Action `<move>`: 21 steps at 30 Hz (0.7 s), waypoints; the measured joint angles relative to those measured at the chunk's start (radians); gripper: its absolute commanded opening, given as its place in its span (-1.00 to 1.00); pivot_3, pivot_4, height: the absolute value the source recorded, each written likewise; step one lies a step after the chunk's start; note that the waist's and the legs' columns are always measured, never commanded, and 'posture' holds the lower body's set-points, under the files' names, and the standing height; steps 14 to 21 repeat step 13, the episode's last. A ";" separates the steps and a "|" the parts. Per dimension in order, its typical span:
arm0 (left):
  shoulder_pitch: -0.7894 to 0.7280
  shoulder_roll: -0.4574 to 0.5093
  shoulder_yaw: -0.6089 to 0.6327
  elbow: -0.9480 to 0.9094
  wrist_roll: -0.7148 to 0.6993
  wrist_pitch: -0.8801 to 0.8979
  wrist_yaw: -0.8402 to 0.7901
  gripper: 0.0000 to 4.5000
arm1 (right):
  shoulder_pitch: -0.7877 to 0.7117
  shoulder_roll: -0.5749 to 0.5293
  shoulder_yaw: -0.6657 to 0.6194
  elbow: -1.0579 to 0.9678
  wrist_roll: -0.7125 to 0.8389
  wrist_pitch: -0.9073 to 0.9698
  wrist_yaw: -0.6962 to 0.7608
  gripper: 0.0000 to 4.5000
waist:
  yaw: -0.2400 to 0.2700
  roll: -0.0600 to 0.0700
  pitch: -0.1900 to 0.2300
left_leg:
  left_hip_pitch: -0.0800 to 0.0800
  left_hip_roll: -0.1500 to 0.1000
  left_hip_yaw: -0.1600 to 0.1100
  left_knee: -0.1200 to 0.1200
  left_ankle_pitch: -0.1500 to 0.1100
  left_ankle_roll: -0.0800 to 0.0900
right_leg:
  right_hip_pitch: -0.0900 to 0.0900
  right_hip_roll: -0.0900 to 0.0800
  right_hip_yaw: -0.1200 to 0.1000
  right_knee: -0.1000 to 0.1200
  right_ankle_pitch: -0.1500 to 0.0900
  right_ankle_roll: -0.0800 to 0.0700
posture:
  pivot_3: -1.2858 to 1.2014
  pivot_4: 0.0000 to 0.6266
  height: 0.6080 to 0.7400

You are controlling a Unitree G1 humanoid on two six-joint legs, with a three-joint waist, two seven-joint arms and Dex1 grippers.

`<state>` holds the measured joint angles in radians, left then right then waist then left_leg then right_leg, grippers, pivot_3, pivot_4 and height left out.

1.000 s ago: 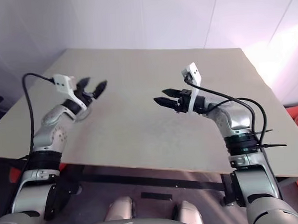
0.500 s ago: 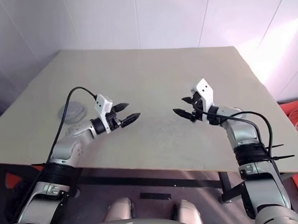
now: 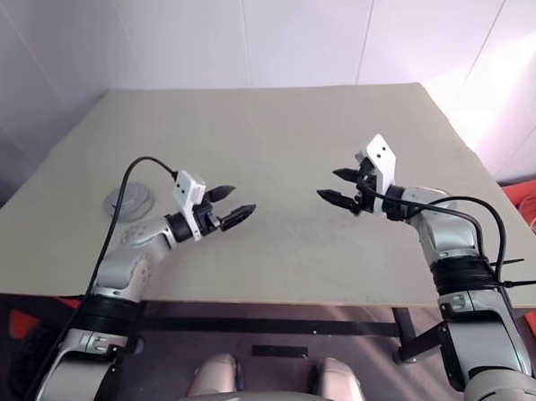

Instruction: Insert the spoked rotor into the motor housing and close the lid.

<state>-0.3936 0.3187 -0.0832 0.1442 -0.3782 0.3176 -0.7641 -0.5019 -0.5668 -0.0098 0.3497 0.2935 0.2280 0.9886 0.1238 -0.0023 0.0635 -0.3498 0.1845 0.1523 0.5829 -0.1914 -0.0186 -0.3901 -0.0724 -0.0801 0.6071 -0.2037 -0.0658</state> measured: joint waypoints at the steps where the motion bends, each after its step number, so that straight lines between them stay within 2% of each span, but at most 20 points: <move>1: 0.004 -0.003 0.000 -0.003 0.000 0.002 0.000 1.00 | 0.000 0.000 0.000 0.000 0.000 -0.002 0.000 0.98 | 0.000 0.000 0.000 | 0.000 0.000 0.000 0.000 0.000 0.000 | 0.000 0.000 0.000 0.000 0.000 0.000 | 0.03 -1.00 1.00; 21: 0.006 -0.015 0.000 -0.015 0.000 0.019 0.000 1.00 | 0.002 0.001 0.000 0.008 -0.028 -0.022 -0.032 0.98 | 0.000 0.000 0.000 | 0.000 0.000 0.000 0.000 0.000 0.000 | 0.000 0.000 0.000 0.000 -0.001 0.001 | 0.03 -1.00 1.00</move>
